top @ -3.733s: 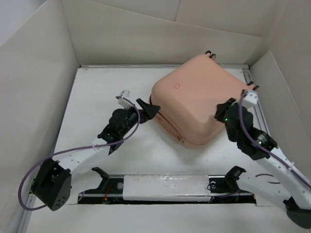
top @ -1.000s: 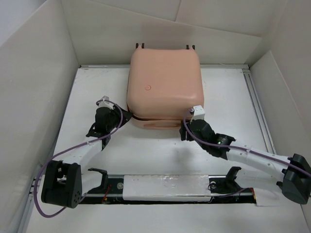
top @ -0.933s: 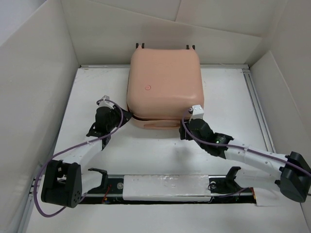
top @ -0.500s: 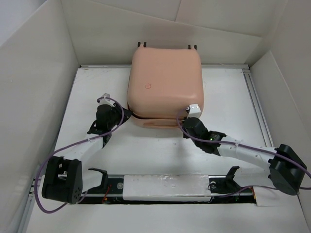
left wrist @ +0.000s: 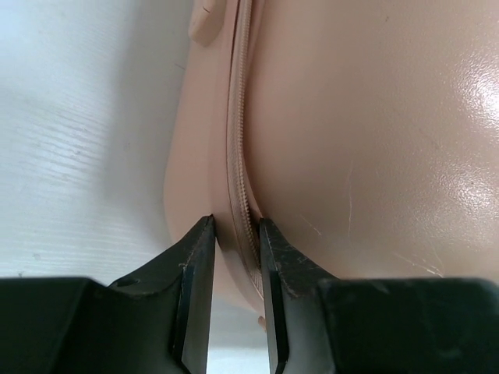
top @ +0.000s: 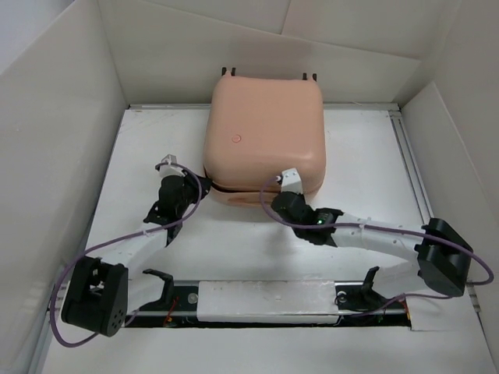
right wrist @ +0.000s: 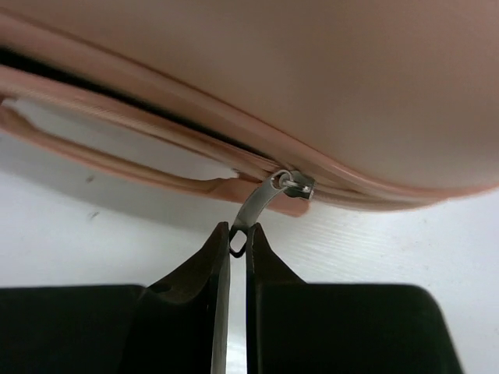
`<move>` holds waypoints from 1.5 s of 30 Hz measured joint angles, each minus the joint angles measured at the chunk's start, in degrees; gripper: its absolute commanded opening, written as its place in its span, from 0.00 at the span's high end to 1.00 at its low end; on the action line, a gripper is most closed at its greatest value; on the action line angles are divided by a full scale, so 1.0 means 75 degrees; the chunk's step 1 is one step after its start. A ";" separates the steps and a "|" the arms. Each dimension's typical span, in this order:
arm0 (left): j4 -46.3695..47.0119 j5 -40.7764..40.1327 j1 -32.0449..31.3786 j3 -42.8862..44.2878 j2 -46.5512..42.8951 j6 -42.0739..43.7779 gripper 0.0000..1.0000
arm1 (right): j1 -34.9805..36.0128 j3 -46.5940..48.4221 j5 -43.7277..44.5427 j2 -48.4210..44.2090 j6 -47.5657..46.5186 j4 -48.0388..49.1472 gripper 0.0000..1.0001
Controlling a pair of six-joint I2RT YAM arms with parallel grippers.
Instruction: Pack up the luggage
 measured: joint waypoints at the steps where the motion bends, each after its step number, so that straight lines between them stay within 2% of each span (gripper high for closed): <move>1: 0.0093 -0.0122 -0.0006 -0.0093 -0.0061 -0.0050 1.00 | 0.0166 0.0245 0.0020 0.0187 -0.0070 -0.0184 1.00; 3: 0.0140 -0.0460 -0.0003 -0.0210 -0.0213 -0.0061 1.00 | 0.0595 0.0764 -0.0058 0.0542 -0.0230 -0.0644 1.00; 8: 0.0122 -0.1055 0.0017 -0.0618 -0.0804 -0.0079 1.00 | 0.1224 0.0982 -0.0557 0.0571 -0.0315 -0.0938 1.00; 15: 0.0020 -0.1128 -0.0259 -0.0778 -0.1105 -0.0175 1.00 | 0.1070 0.0306 -0.1434 -0.0391 -0.0067 -0.0825 1.00; 18: -0.0067 -0.1259 -0.0906 -0.0790 -0.1183 -0.0251 1.00 | 0.0119 -0.0189 -0.2183 -0.1282 -0.0012 -0.0877 1.00; 22: -0.0067 -0.1139 -0.2372 -0.0787 -0.1192 -0.0574 1.00 | -0.2259 -0.0472 -0.3552 -0.2253 -0.0216 -0.1571 1.00; 25: 0.0152 -0.0761 -0.3637 -0.0769 -0.1180 -0.0909 1.00 | -0.3701 -0.0347 -0.4246 -0.2157 -0.0627 -0.1664 1.00; 27: 0.0233 -0.0723 -0.4552 -0.0723 -0.1113 -0.1070 1.00 | -0.4208 -0.0070 -0.4701 -0.1751 -0.0839 -0.1638 1.00; 29: 0.0341 -0.0711 -0.5115 -0.0673 -0.0962 -0.1221 1.00 | -0.4363 0.0181 -0.5004 -0.1335 -0.0927 -0.1542 1.00; 32: 0.0685 -0.0778 -0.5470 -0.0653 -0.0592 -0.1445 1.00 | -0.3631 0.0108 -0.4774 -0.0976 -0.0621 -0.0673 1.00; 36: 0.1096 -0.0836 -0.5671 -0.0653 0.0023 -0.1623 1.00 | -0.0973 -0.0242 -0.4144 -0.0548 -0.0143 0.1029 1.00; 38: 0.0962 -0.0839 -0.5703 -0.0682 0.0023 -0.1617 1.00 | 0.0093 -0.0236 -0.4071 -0.0606 -0.0055 0.1486 1.00; 39: 0.0842 -0.0839 -0.5732 -0.0793 -0.0143 -0.1649 1.00 | 0.0402 -0.0256 -0.4001 -0.0903 -0.0035 0.1524 1.00; 41: 0.0472 -0.1037 -0.5697 -0.0912 -0.0664 -0.1652 1.00 | 0.0178 -0.0440 -0.4275 -0.1789 0.0026 0.1527 1.00; 42: 0.0297 -0.1139 -0.5595 -0.0912 -0.1035 -0.1629 0.96 | -0.0356 -0.0580 -0.4602 -0.2340 0.0026 0.1562 1.00; 43: 0.0172 -0.1250 -0.5461 -0.0912 -0.1454 -0.1580 0.78 | -0.1000 -0.0685 -0.4747 -0.2731 0.0020 0.1553 1.00; 45: -0.0198 -0.1565 -0.5225 -0.0889 -0.2279 -0.1443 0.55 | -0.2795 -0.0845 -0.5144 -0.3246 -0.0128 0.1445 1.00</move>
